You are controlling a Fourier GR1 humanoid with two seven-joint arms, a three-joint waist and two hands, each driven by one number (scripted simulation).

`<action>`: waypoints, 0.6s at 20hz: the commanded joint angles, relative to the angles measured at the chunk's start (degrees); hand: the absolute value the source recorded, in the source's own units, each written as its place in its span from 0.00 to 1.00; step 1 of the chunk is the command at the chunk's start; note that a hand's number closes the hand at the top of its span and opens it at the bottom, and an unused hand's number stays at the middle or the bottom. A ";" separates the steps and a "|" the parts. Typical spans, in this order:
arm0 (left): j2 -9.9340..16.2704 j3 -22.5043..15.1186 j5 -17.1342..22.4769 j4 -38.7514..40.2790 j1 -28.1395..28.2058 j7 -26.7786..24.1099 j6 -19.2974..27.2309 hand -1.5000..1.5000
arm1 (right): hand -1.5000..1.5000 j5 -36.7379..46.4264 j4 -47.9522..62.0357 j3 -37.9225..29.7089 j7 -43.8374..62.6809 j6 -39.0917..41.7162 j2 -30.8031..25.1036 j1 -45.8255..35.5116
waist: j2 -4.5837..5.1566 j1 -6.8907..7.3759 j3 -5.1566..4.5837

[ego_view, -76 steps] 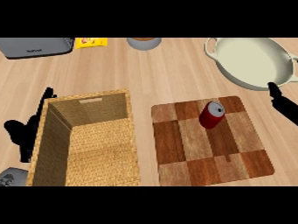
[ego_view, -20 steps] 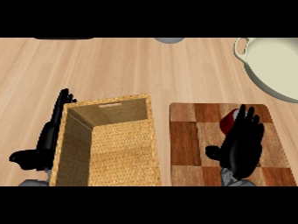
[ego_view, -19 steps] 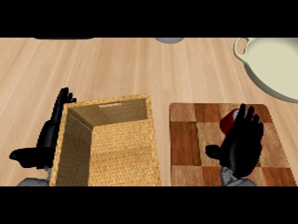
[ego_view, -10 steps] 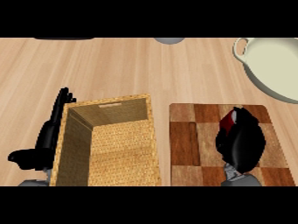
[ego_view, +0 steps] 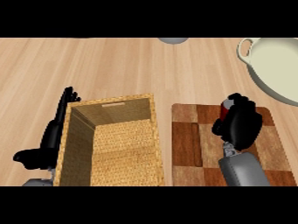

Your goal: Pick the can from the cutting board and place it in the pot

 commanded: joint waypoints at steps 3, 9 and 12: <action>-0.63 -2.07 0.04 -0.23 -2.07 -0.02 -1.79 0.50 | 1.00 -13.32 11.29 -10.16 -0.90 11.66 1.49 -14.64 | 3.56 5.56 0.71; -1.54 -3.47 -1.00 -0.10 -4.26 0.90 -1.51 0.50 | 1.00 -15.80 25.57 -17.79 -3.42 15.20 -6.29 -31.99 | 3.24 6.84 0.62; -0.79 -3.27 -1.32 -0.18 -4.35 0.66 -1.92 0.50 | 1.00 -14.21 30.40 -19.09 -4.49 12.19 -10.01 -38.59 | 3.19 7.42 0.57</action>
